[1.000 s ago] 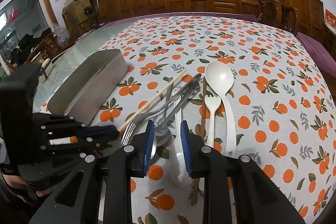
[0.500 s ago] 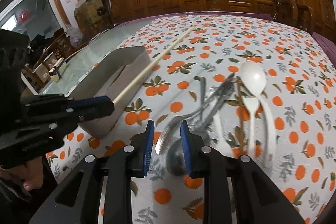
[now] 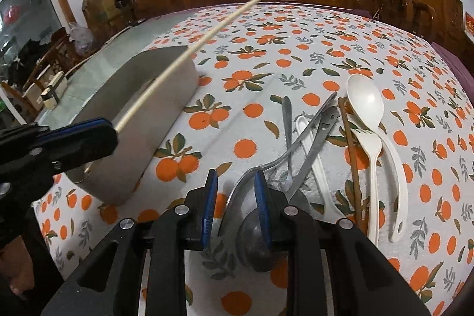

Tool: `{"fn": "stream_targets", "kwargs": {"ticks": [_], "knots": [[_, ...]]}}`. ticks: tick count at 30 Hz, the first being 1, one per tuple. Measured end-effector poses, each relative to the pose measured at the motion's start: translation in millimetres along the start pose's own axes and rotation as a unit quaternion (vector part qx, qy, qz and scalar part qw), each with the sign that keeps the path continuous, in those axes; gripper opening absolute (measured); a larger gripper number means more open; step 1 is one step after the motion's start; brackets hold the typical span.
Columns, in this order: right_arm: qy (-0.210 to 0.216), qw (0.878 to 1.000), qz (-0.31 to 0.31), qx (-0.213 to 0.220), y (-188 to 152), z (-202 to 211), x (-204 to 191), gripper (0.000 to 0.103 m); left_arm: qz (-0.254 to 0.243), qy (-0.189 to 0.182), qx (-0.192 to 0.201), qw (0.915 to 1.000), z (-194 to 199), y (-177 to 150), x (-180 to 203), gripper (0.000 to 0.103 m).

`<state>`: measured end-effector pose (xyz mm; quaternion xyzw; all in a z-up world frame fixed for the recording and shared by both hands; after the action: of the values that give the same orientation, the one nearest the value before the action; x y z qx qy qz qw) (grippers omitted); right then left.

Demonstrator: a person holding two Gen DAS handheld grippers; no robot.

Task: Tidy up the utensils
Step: 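Grasp a wooden chopstick with the left gripper while the right gripper grasps a metal fork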

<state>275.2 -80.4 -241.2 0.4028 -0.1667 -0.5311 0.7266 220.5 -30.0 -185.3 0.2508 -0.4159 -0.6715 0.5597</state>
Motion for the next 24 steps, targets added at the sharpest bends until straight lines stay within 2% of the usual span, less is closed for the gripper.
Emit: {"fn": "stream_targets", "kwargs": {"ticks": [2, 9, 24], "knots": [[-0.002, 1.000, -0.001, -0.003, -2, -1, 2, 0.015, 0.001, 0.001, 0.002, 1.0000, 1, 1, -1, 0.004], [-0.009, 1.000, -0.009, 0.006, -3, 11, 11, 0.004, 0.000, 0.009, 0.010, 0.9999, 12, 5, -6, 0.004], [0.001, 0.999, 0.017, 0.044, 3, 40, 0, 0.004, 0.022, 0.047, 0.005, 0.9986, 38, 3, -46, 0.004]]}}
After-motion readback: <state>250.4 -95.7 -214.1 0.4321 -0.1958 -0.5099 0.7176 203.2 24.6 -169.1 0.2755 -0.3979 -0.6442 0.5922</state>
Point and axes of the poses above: each gripper's, at about its wrist camera, not at the fingertips, and z roughly against the way its jaws point, x to its right, y to its top, the point moved 3 cm from there along -z, roughly the way its jaws point, and after that the axes turned 14 degrees about x, right-handed, at the moved point
